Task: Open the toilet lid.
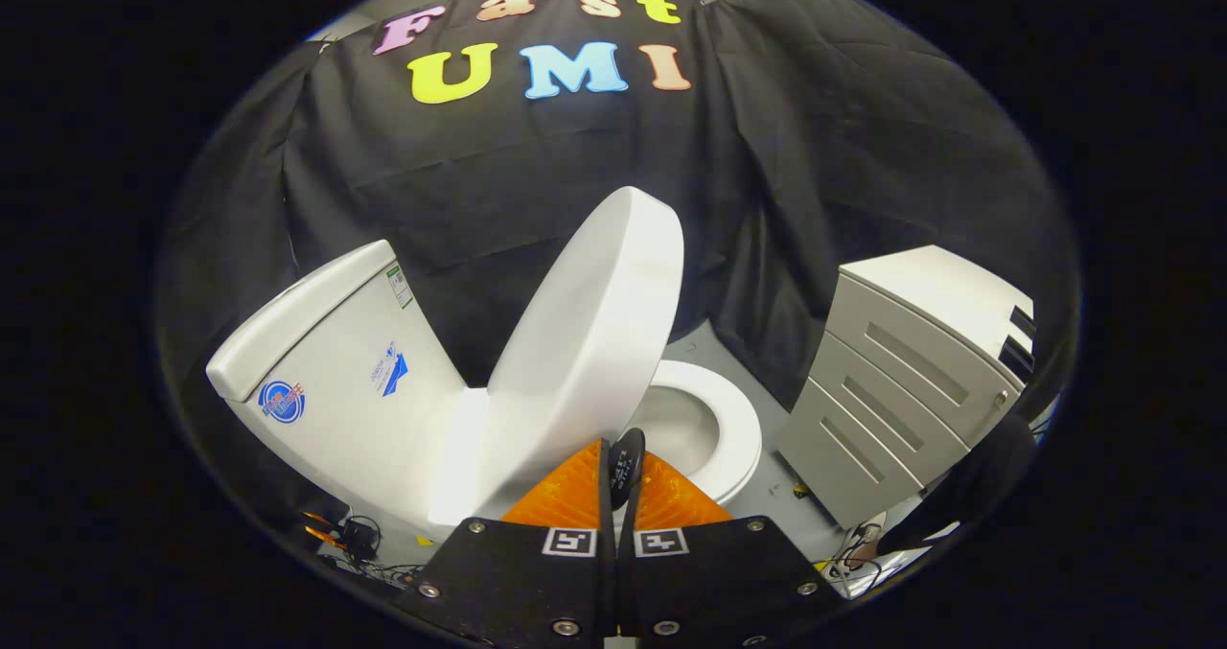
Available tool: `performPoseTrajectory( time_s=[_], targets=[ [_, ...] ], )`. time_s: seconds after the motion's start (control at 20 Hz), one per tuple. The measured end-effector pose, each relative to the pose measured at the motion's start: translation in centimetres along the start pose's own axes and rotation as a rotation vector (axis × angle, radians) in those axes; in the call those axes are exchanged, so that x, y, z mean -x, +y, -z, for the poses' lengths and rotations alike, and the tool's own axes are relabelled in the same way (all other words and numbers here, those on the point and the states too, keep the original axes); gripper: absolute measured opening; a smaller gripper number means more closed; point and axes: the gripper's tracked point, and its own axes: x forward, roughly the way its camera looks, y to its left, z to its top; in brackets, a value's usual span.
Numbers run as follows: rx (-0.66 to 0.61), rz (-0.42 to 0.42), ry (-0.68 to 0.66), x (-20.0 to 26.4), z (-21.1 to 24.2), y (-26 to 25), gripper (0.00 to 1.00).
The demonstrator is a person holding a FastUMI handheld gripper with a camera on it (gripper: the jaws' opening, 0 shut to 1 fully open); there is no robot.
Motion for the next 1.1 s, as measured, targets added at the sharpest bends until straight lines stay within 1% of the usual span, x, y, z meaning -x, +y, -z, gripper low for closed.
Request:
performPoseTrajectory(
  time_s=[0.3, 0.55, 0.7, 0.9, 1.1],
  targets=[
    [0.088, 0.018, -0.036, 1.1, -1.2, 2.9, 0.0],
    [0.167, 0.017, -0.069, 2.1, -2.2, 5.7, 0.0],
    [0.212, 0.002, -0.104, 2.5, -2.6, 7.7, 0.0],
    [0.224, -0.02, -0.126, 2.8, -2.9, 9.9, 0.0],
    [0.265, -0.033, -0.142, 3.3, -3.1, 12.1, 0.0]
  ],
)
